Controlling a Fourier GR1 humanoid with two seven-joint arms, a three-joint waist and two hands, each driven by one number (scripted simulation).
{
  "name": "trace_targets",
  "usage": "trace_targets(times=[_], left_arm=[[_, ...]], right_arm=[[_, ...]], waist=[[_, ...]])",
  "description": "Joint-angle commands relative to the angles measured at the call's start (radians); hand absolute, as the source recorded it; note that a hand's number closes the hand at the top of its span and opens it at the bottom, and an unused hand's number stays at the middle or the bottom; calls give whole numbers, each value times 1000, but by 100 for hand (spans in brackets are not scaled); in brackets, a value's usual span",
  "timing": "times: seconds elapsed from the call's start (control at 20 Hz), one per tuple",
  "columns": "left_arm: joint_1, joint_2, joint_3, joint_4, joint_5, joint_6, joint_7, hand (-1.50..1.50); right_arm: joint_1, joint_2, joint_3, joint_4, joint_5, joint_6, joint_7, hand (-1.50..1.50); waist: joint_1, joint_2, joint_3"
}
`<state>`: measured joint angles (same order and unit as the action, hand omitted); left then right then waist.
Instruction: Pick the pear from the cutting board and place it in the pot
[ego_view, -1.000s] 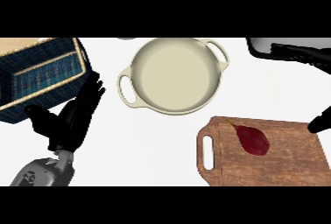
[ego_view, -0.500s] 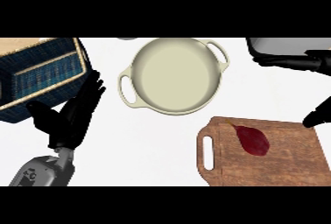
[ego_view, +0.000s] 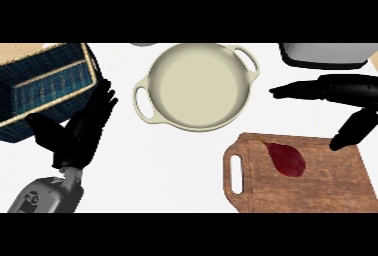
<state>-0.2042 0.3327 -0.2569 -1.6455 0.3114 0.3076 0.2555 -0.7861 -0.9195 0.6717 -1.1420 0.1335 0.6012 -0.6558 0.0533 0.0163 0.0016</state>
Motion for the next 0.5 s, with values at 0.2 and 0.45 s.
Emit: trace_targets(times=[0.2,0.45], left_arm=[[20,-13,18,3,1,-16,-2,0],[26,-3,40,1,-6,-22,6,0]], right_arm=[[-58,16,93,121,131,72,-246,-150],[-39,61,104,158,99,44,-237,-150]], waist=[[-23,-9,-1],[-34,-12,-1]])
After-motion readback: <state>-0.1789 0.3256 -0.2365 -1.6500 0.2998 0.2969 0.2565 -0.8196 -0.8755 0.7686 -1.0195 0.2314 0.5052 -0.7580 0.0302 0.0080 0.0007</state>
